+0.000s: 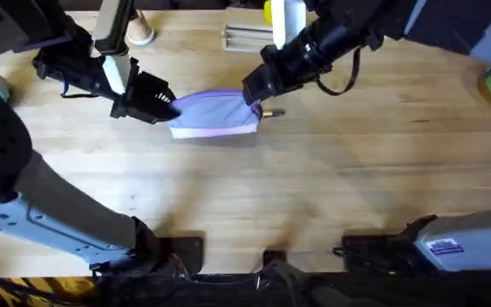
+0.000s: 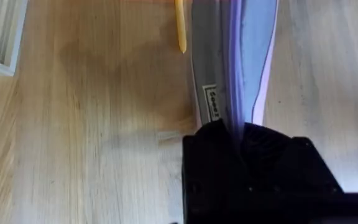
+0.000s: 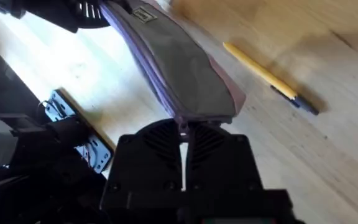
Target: Unzip the bag, pick up the pens from the table one at a time and place them inside, then zip the bag closed.
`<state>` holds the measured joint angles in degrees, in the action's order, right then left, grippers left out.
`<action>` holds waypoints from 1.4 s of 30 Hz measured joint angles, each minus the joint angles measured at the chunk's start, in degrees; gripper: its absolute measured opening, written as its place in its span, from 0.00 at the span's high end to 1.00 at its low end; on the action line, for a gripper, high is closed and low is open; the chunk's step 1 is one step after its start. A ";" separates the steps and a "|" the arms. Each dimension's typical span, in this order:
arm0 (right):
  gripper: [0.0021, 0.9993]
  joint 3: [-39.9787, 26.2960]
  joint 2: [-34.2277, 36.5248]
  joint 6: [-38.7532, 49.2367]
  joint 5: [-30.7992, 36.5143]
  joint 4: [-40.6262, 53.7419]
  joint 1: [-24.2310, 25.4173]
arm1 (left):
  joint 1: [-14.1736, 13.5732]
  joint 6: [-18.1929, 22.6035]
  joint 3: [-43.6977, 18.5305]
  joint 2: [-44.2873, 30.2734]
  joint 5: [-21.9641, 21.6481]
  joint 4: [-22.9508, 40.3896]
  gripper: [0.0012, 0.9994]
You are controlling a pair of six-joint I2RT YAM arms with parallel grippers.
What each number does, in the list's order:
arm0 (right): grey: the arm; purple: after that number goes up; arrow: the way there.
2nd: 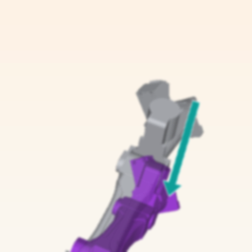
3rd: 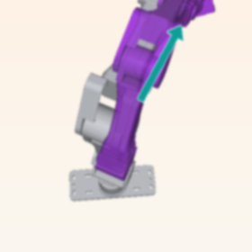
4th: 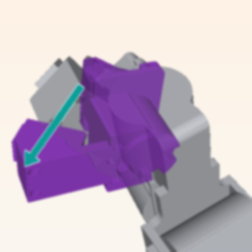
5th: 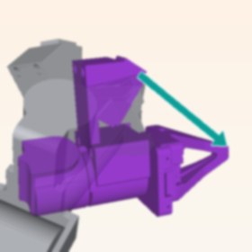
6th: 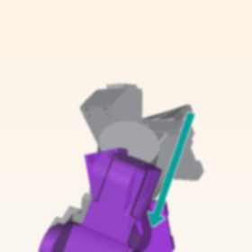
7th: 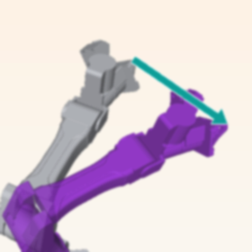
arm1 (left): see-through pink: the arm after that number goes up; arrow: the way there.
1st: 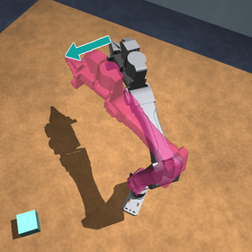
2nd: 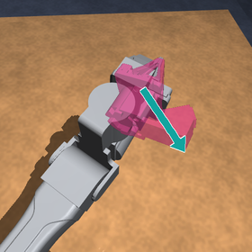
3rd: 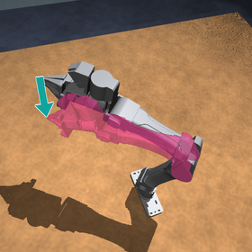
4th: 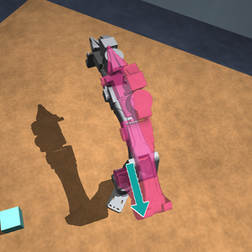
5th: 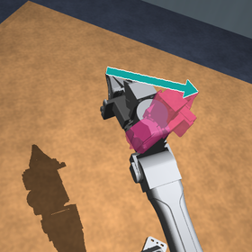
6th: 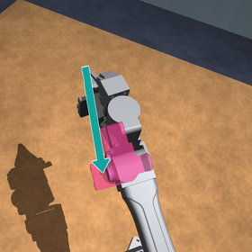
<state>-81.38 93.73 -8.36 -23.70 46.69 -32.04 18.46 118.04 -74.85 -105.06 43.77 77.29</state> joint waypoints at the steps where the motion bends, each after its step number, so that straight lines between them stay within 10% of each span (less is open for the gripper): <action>1: 0.97 0.00 0.00 0.11 0.42 -1.19 -0.57 | 0.13 -0.02 0.00 0.00 -0.38 -0.21 0.96; 17: 0.97 -0.01 4.79 -6.20 4.60 -35.66 -12.32 | 3.16 -0.06 0.00 0.00 -9.66 -1.02 0.96; 36: 0.97 -1.49 6.51 -8.61 1.56 -36.10 -18.44 | 3.56 -0.04 0.00 -0.02 -13.77 -1.02 0.96; 42: 0.05 -2.25 5.82 -9.06 -0.17 -34.92 -16.00 | 3.33 -0.03 0.00 0.00 -11.53 -0.52 0.96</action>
<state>-83.64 99.55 -17.42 -23.87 11.77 -48.04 21.79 118.01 -74.85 -105.06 32.23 76.76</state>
